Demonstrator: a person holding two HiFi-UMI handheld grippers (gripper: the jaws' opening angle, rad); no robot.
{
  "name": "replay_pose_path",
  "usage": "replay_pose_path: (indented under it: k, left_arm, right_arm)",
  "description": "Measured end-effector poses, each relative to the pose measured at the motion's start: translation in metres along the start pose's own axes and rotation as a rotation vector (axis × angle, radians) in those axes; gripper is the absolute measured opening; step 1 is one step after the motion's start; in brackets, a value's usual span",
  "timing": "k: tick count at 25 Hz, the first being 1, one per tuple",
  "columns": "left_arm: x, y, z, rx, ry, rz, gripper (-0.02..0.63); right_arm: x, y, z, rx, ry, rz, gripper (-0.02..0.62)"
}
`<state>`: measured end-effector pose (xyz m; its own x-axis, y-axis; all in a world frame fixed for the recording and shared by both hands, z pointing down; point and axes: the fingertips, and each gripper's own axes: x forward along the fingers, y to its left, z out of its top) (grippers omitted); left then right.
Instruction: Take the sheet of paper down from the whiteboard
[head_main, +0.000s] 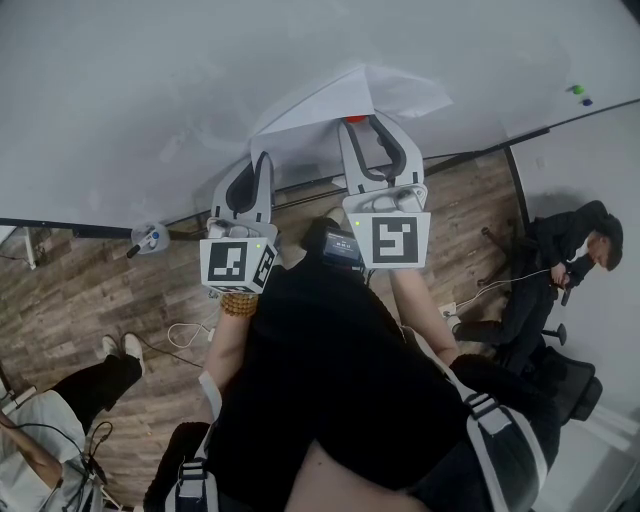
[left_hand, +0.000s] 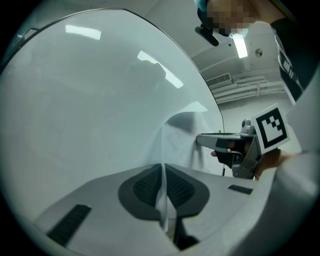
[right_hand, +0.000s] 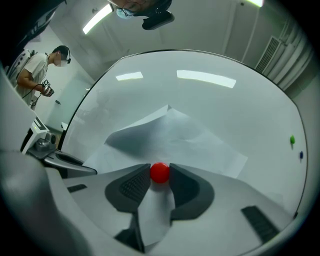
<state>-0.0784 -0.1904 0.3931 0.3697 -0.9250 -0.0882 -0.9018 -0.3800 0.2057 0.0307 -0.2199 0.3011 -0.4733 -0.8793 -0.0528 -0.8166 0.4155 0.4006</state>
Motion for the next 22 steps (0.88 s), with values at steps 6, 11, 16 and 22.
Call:
replay_pose_path:
  k: [6,11,16,22]
  left_arm:
    - [0.000,0.001,-0.001,-0.003,0.000,0.007,0.011]
    - [-0.001,0.002,-0.001,-0.013,0.000,0.021,0.011]
    - [-0.005,0.005,-0.001,-0.015,-0.003,0.033,0.011]
    - [-0.005,0.005,0.001,-0.023,-0.012,0.034,0.010]
  right_arm:
    - [0.001,0.001,0.000,0.013,0.003,0.006,0.117]
    - [0.000,0.001,0.003,0.023,-0.009,0.013,0.117]
    - [-0.003,0.003,0.004,0.014,-0.019,0.022,0.117]
    - [-0.012,0.004,0.006,0.012,-0.018,0.023,0.117]
